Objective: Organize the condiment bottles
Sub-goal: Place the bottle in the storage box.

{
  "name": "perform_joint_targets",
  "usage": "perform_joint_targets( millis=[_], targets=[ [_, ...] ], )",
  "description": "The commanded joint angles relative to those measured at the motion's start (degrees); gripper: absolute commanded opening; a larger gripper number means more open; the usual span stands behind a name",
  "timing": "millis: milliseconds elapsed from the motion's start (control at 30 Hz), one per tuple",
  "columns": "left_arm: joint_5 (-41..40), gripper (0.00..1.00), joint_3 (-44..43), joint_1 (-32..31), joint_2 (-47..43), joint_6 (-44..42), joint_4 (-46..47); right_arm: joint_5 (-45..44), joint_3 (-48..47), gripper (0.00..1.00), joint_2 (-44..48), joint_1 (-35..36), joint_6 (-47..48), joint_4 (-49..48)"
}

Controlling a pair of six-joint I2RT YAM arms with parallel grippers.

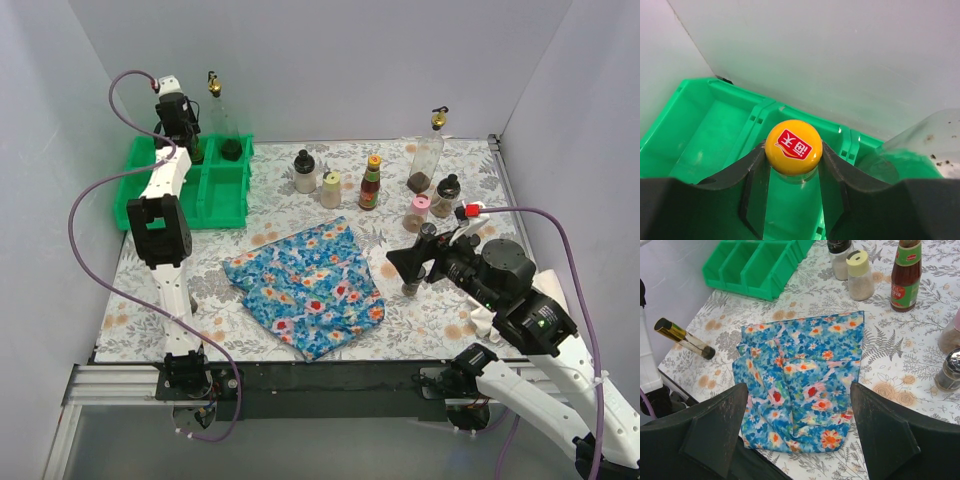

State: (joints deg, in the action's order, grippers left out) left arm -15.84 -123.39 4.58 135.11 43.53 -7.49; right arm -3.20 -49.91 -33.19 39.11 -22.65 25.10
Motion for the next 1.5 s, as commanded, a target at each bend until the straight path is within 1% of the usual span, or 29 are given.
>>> perform_joint_targets(
  millis=[0,200,367,467,500,567,600,633,733,867,933,1000,1033,1067,1133,1167,1233,1267,1333,1367,1433,1467],
  targets=[
    [-1.13,0.0,-3.43,-0.01,-0.82,-0.9,11.17,-0.93,-0.19,0.92,-0.12,-0.09,0.59,-2.87],
    [-1.65,0.0,-3.26,-0.01,0.68,-0.99,13.9,-0.58,0.43,0.92,0.05,-0.09,0.24,-2.87],
    [-1.57,0.01,-3.0,0.08,1.56,-0.55,14.34,-0.67,0.6,0.92,-0.56,-0.18,0.24,-2.87],
    [-2.18,0.32,-2.82,0.08,1.3,-0.55,14.25,-0.58,0.78,0.92,-1.0,-0.18,-0.37,-3.22],
    [-2.44,0.52,-2.64,0.08,1.04,-0.64,14.17,-0.49,0.95,0.92,-1.09,-0.09,-0.37,-3.3],
    [-2.53,0.62,-2.29,-0.1,0.07,-0.99,14.17,-0.23,1.04,0.92,-1.09,-0.09,-0.37,-3.48],
    [-2.53,0.66,-2.29,-0.1,-0.28,-1.08,13.99,-0.4,1.04,0.92,-1.09,-0.09,-0.37,-3.57],
    [-2.62,0.73,-2.2,-0.1,-0.55,-1.25,13.9,-0.4,1.04,0.92,-1.0,-0.09,-0.29,-3.57],
    [-3.24,0.85,-1.94,-0.45,-2.13,-0.73,12.76,-0.4,0.87,0.92,-0.47,-0.09,-0.37,-3.57],
    [-4.02,0.92,-1.33,-0.97,-6.16,3.14,6.1,0.56,0.34,0.92,0.32,-0.09,-0.81,-3.57],
    [-4.73,0.93,1.64,-1.33,-10.01,4.19,5.29,0.83,0.25,0.92,1.11,-0.09,-1.51,-3.48],
    [-4.73,0.96,3.42,-1.5,-12.75,5.42,3.28,1.53,-0.54,0.92,1.9,-0.09,-2.04,-3.31],
    [-4.99,0.98,3.94,-1.68,-14.94,7.52,1.88,2.05,-0.71,0.91,1.99,-0.09,-2.04,-2.96],
    [-5.43,0.98,3.86,-1.59,-16.27,8.58,-1.88,2.15,-1.06,0.91,2.16,-0.09,-2.04,-2.52],
    [-6.92,0.98,3.78,-1.59,-19.86,12.43,-6.29,1.89,-1.33,0.91,2.51,-0.09,-1.78,-1.12],
    [-7.54,0.98,3.95,-1.59,-21.1,14.2,-11.53,1.54,-1.33,0.91,2.6,-0.09,-1.78,-0.76],
    [-9.55,0.98,4.12,-1.68,-23.47,17.19,-17.53,-0.04,-1.33,0.91,3.39,-0.09,-3.09,0.73],
    [-9.91,0.98,3.86,-1.68,-25.23,19.73,-23.83,0.04,-1.33,0.91,3.83,-0.09,-3.36,0.91],
    [-10.09,0.98,3.69,-1.68,-27.26,22.11,-30.54,0.83,-1.24,0.91,5.23,-0.09,-4.49,1.35],
    [-9.48,0.98,3.86,-1.68,-29.53,24.56,-36.57,0.92,-1.16,0.91,5.76,-0.09,-4.85,1.53],
    [-8.6,0.98,6.57,-1.68,-32.44,26.6,-41.18,1.01,-1.07,0.9,7.26,-0.09,-5.64,2.49],
    [-8.42,0.98,8.24,-1.59,-36.37,28.7,-44.34,1.0,-1.07,0.9,7.78,-0.09,-5.99,2.76]
  ],
)
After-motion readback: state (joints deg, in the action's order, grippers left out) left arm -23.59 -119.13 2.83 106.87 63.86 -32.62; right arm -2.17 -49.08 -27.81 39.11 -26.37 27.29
